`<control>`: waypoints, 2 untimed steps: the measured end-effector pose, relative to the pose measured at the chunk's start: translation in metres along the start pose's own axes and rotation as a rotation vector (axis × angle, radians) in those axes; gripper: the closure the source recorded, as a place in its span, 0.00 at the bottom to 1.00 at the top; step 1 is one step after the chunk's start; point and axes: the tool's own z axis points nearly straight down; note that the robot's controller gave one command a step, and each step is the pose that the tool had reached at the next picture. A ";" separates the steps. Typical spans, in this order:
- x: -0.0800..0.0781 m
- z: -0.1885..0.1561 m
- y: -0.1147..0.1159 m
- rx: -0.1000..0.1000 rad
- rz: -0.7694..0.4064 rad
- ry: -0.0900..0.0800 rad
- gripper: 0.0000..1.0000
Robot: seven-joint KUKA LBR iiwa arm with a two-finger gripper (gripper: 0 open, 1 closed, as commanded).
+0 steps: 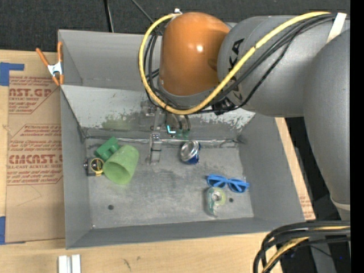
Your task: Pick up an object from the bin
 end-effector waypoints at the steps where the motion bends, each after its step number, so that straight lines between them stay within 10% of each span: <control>1: 0.005 0.139 0.049 0.000 0.079 -0.002 0.00; 2: 0.002 0.133 0.048 -0.002 0.081 -0.010 1.00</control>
Offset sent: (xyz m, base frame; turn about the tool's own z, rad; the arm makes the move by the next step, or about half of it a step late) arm -0.0038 0.0469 -0.1336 0.0816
